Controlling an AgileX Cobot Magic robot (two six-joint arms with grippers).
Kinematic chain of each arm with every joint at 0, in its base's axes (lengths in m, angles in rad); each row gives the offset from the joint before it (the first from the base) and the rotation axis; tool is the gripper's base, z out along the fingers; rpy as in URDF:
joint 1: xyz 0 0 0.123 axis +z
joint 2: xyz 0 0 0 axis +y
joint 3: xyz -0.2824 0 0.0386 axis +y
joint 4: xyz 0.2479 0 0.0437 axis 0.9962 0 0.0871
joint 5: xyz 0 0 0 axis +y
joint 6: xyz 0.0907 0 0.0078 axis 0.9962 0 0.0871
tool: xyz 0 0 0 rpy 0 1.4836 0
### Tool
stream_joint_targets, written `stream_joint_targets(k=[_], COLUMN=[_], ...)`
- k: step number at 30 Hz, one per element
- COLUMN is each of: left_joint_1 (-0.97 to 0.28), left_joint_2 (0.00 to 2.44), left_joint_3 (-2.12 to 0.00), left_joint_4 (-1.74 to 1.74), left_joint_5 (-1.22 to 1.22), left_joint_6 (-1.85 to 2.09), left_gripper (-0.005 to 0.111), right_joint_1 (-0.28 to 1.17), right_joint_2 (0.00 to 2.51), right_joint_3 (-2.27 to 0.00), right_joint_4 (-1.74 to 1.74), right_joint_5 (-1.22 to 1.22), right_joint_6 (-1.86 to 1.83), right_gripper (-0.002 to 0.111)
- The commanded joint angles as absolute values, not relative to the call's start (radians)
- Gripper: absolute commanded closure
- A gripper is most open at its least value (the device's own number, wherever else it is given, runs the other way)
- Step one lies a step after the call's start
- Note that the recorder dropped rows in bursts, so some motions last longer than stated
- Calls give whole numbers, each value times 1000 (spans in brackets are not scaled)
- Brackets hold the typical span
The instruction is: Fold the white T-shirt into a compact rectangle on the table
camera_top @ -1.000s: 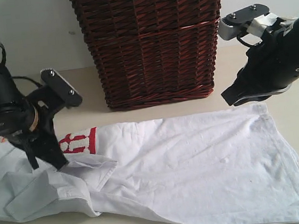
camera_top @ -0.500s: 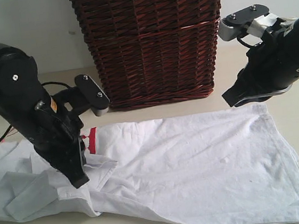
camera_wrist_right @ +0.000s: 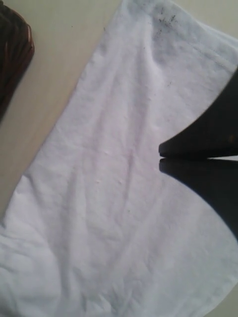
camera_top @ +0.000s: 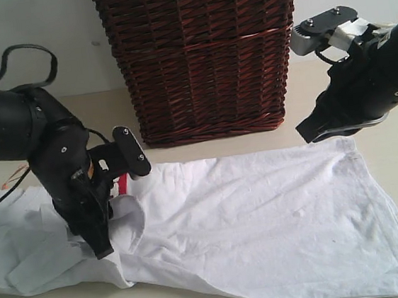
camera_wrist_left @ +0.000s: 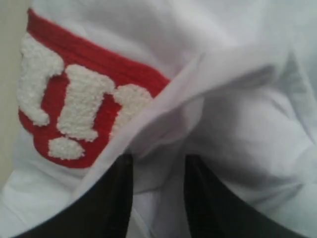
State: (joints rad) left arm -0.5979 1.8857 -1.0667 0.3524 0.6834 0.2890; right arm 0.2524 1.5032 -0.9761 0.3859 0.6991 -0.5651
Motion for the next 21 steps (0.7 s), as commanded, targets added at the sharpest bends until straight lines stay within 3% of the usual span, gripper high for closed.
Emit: stream_joint_targets(k=[1, 3, 4, 6, 12, 21], left_joint_1=[-601, -601, -601, -601, -627, -629], left_joint_2=[1918, 1918, 1918, 1918, 1918, 1913], left_joint_3=[-1073, -1078, -1091, -1117, -1162, -1162], left_joint_4=[424, 443, 453, 496, 720, 821], left_joint_5=[655, 633, 631, 631, 654, 669], left_joint_6=[258, 258, 247, 187, 0, -135], left_gripper=[91, 106, 106, 102, 73, 72], right_joint_1=[255, 255, 255, 255, 255, 255], right_joint_2=[1499, 1499, 1499, 1499, 1499, 1499], right_joint_3=[-975, -975, -975, -975, -975, -975], right_joint_4=[386, 386, 386, 386, 386, 388], right_joint_5=[686, 686, 686, 686, 684, 684], right_joint_6=[-577, -577, -577, -577, -577, -577], right_gripper=[108, 108, 108, 108, 108, 108])
